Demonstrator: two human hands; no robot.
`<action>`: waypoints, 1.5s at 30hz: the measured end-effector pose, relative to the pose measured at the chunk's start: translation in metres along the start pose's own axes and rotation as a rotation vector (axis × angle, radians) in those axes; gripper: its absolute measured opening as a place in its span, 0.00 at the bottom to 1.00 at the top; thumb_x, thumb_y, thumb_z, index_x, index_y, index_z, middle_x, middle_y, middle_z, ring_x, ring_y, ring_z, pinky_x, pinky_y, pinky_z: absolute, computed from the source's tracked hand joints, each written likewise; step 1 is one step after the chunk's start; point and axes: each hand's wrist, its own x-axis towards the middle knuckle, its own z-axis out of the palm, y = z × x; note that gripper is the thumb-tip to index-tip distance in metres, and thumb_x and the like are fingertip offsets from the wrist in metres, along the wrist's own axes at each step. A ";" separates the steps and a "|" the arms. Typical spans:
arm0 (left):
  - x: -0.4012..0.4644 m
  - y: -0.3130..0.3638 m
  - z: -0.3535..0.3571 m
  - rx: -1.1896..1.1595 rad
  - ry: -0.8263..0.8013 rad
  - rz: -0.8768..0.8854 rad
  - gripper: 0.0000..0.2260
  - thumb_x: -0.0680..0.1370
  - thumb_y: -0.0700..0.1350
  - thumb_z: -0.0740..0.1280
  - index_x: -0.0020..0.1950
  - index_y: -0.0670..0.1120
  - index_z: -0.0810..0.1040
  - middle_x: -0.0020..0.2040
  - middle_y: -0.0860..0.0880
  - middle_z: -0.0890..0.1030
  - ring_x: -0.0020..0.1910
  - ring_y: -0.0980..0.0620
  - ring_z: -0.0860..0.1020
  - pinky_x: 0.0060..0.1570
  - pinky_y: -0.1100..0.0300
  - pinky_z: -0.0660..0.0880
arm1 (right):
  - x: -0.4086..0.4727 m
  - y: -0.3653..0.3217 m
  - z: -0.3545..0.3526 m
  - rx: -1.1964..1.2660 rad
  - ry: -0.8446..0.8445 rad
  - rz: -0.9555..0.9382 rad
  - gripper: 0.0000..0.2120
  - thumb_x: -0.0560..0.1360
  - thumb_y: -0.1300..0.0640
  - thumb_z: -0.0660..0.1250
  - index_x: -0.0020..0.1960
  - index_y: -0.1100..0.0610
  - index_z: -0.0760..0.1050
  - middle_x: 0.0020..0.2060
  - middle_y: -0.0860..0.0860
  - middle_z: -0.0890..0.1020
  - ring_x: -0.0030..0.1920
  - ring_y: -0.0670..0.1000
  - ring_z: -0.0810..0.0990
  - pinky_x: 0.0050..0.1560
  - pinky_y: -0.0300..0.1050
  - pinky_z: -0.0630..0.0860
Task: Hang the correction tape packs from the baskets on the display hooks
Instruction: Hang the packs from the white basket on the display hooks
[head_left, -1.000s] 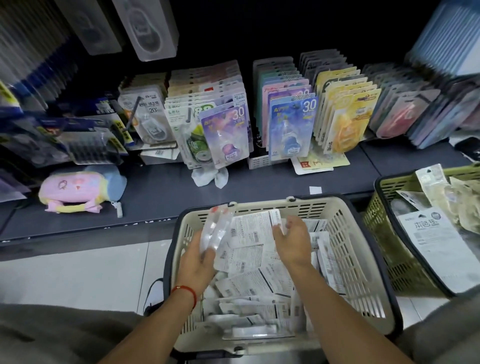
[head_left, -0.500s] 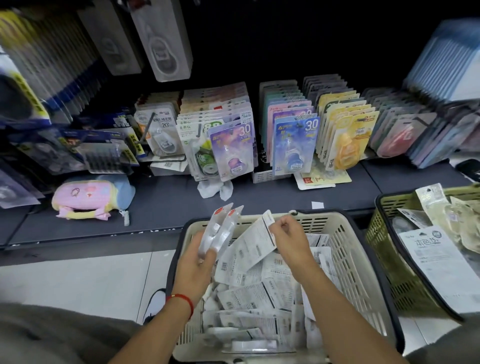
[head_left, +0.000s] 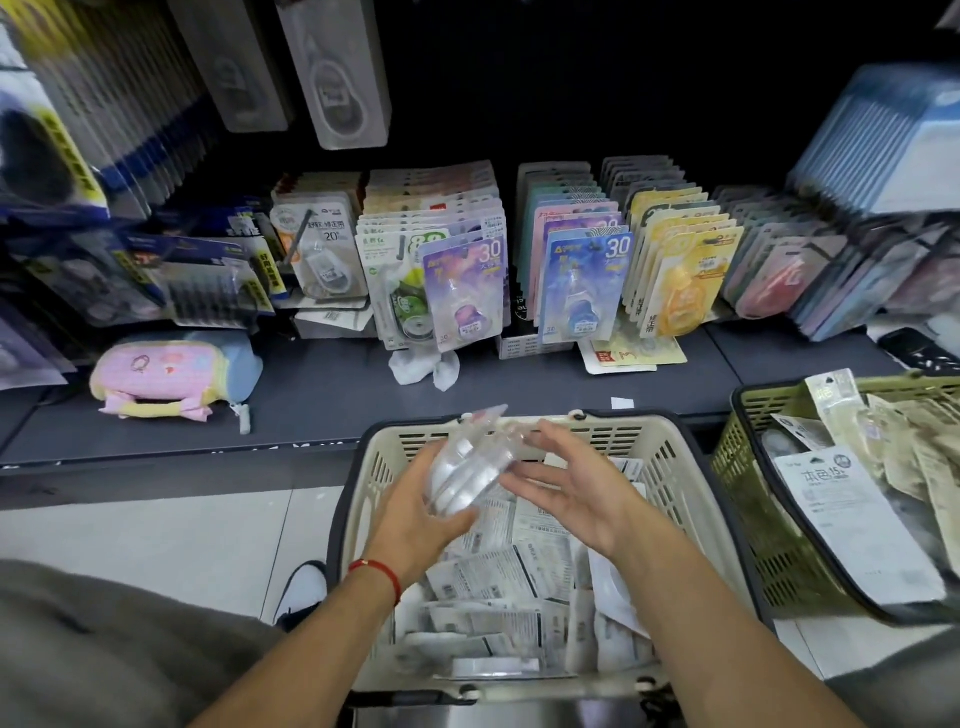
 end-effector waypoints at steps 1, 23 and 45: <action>-0.001 -0.001 0.000 -0.095 0.028 -0.050 0.28 0.72 0.44 0.83 0.65 0.63 0.77 0.54 0.55 0.85 0.51 0.53 0.86 0.44 0.58 0.85 | 0.001 0.004 -0.002 -0.034 0.017 0.005 0.14 0.82 0.53 0.70 0.62 0.61 0.83 0.58 0.64 0.85 0.52 0.63 0.89 0.49 0.54 0.87; -0.004 0.009 -0.010 -0.195 0.010 -0.077 0.26 0.72 0.38 0.81 0.64 0.57 0.78 0.52 0.57 0.86 0.51 0.54 0.86 0.47 0.56 0.84 | -0.001 0.001 -0.017 -0.531 0.126 -0.296 0.11 0.79 0.67 0.67 0.54 0.53 0.82 0.46 0.60 0.86 0.42 0.55 0.86 0.42 0.49 0.84; 0.043 0.144 -0.057 -0.634 -0.193 0.038 0.30 0.72 0.42 0.79 0.72 0.54 0.75 0.65 0.45 0.84 0.62 0.38 0.84 0.59 0.30 0.79 | -0.032 -0.118 0.094 -0.764 0.095 -0.748 0.20 0.73 0.35 0.73 0.55 0.49 0.79 0.45 0.50 0.87 0.47 0.56 0.86 0.53 0.59 0.83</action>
